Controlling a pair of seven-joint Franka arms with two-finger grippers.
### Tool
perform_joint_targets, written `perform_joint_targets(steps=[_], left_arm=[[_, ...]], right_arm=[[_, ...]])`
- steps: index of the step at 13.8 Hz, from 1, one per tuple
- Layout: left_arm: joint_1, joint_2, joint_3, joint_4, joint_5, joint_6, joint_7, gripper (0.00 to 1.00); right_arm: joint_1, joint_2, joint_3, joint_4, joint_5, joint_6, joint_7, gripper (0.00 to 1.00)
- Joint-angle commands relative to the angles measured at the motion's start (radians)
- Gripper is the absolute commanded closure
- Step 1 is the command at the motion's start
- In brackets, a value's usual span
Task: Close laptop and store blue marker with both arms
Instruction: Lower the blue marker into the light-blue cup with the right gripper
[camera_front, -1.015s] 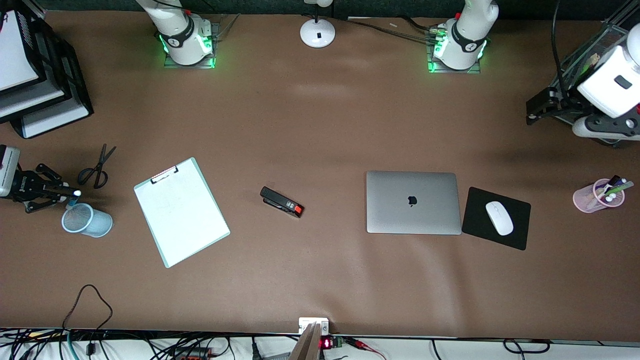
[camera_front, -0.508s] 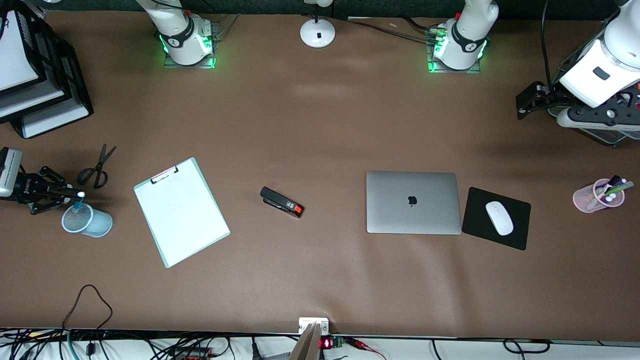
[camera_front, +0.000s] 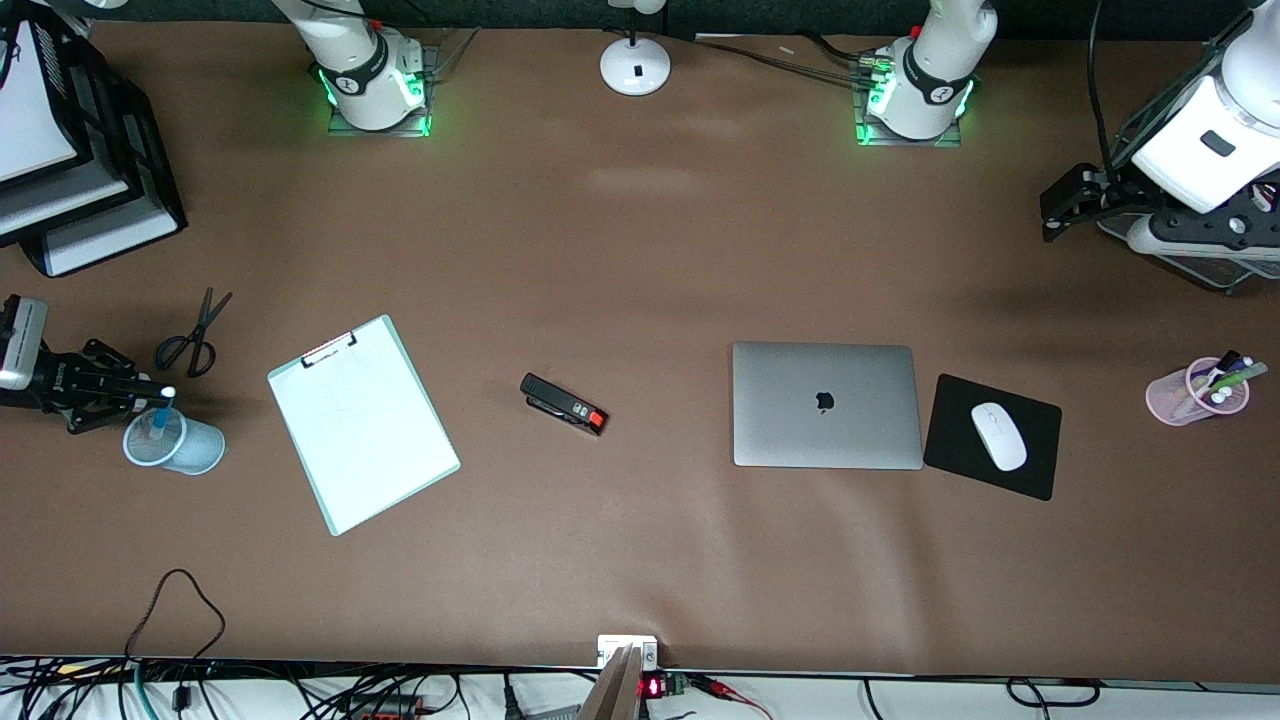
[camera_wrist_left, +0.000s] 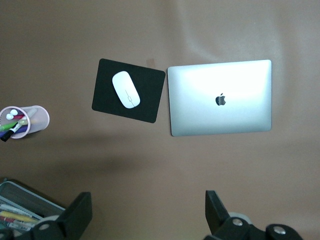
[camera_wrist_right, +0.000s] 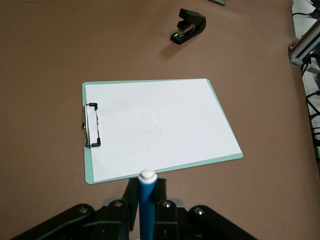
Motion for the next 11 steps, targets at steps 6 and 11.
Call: perform_joint_targets(steps=[6, 11], left_arm=[[0.015, 0.024, 0.002, 0.071, -0.003, -0.008, 0.021, 0.0], [0.019, 0.013, -0.003, 0.075, -0.012, -0.077, 0.022, 0.0]], right_arm=[[-0.055, 0.077, 0.016, 0.063, 0.005, -0.023, -0.026, 0.87], [-0.06, 0.122, 0.015, 0.107, 0.002, -0.015, -0.029, 0.87]])
